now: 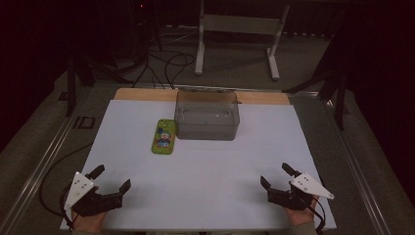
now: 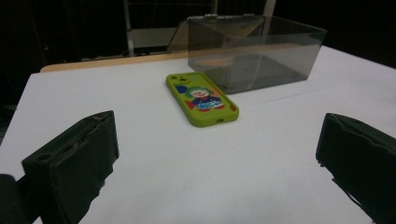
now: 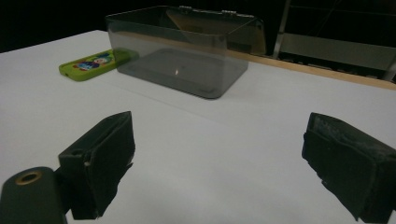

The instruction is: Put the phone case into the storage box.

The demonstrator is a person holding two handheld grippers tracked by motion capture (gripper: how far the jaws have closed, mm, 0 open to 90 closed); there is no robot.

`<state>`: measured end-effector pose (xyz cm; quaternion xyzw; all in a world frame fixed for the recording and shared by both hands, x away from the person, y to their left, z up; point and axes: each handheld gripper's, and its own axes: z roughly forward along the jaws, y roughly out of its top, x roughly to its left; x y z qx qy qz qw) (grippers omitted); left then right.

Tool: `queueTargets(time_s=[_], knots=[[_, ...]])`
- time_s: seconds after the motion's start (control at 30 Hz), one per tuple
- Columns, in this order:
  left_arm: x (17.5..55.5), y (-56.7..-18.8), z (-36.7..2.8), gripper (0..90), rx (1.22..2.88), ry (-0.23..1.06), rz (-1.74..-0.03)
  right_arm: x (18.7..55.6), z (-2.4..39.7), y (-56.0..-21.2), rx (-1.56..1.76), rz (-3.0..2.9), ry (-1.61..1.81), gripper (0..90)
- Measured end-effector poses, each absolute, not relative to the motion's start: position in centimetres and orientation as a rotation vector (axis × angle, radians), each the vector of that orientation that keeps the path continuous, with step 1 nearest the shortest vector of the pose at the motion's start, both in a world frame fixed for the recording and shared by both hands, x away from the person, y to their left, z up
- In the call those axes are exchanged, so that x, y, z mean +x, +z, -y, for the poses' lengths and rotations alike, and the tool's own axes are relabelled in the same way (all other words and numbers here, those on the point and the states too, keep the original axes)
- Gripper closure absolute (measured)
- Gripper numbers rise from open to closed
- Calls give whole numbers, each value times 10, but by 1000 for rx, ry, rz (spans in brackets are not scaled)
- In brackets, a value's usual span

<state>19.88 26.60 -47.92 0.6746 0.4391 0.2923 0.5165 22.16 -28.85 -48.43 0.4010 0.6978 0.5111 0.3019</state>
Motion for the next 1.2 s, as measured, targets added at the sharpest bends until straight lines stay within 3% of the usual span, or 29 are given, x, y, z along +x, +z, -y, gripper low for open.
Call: queueTargets(time_s=[0.73,1.2], knots=[[214,-457,-251,2,1657,713,-1071,222,290,-486,1084,-1836,1345,93],[243,-450,-231,2,1724,710,-1132,223,292,-486,1095,-1836,1340,94]])
